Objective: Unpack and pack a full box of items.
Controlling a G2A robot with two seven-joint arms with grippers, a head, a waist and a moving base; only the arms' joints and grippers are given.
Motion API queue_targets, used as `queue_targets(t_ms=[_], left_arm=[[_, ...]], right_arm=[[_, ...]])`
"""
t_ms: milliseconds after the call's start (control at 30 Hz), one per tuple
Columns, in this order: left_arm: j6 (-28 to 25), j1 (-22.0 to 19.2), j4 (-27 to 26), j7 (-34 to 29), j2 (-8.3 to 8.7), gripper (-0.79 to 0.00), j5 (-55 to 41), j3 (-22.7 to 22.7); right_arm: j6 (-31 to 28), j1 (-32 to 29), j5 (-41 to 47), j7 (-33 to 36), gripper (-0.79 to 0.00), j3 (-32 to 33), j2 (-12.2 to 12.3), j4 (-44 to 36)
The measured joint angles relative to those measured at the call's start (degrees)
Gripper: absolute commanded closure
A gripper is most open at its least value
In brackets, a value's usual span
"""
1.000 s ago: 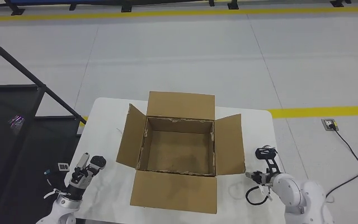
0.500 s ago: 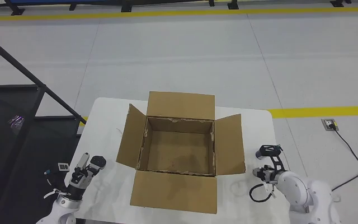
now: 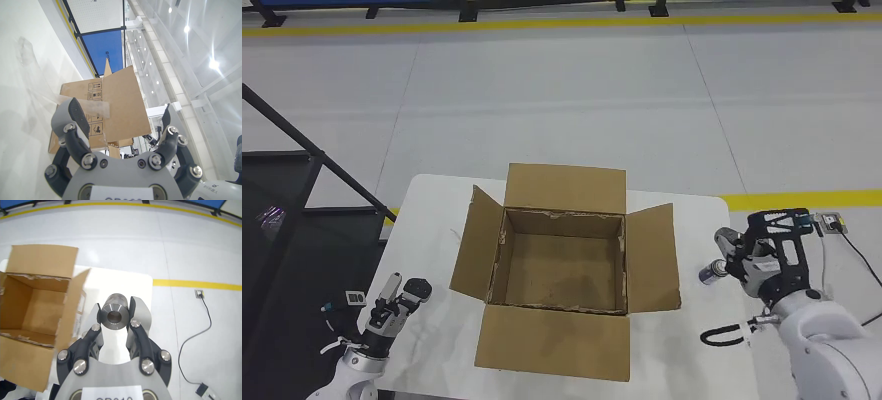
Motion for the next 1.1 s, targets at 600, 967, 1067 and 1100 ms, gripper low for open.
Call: queue_targets(t_ms=[600, 967, 1067, 1100], left_arm=[[0.0, 0.0, 0.0, 0.0, 0.0, -0.785, 0.0, 0.0], [0.0, 0.0, 0.0, 0.0, 0.0, -0.785, 0.0, 0.0], [0.0, 0.0, 0.0, 0.0, 0.0, -0.785, 0.0, 0.0], [0.0, 0.0, 0.0, 0.0, 0.0, -0.785, 0.0, 0.0]], right_arm=[[7.2, 35.0, 2.3, 1.2, 0.0, -46.6, -6.9, 40.0], [11.2, 43.8, 9.4, -5.3, 0.0, -60.2, -14.9, 67.4], [11.4, 44.9, 11.6, -7.8, 0.0, -61.2, -16.7, 73.1], [11.5, 45.2, 12.2, -8.6, 0.0, -61.4, -17.2, 74.7]])
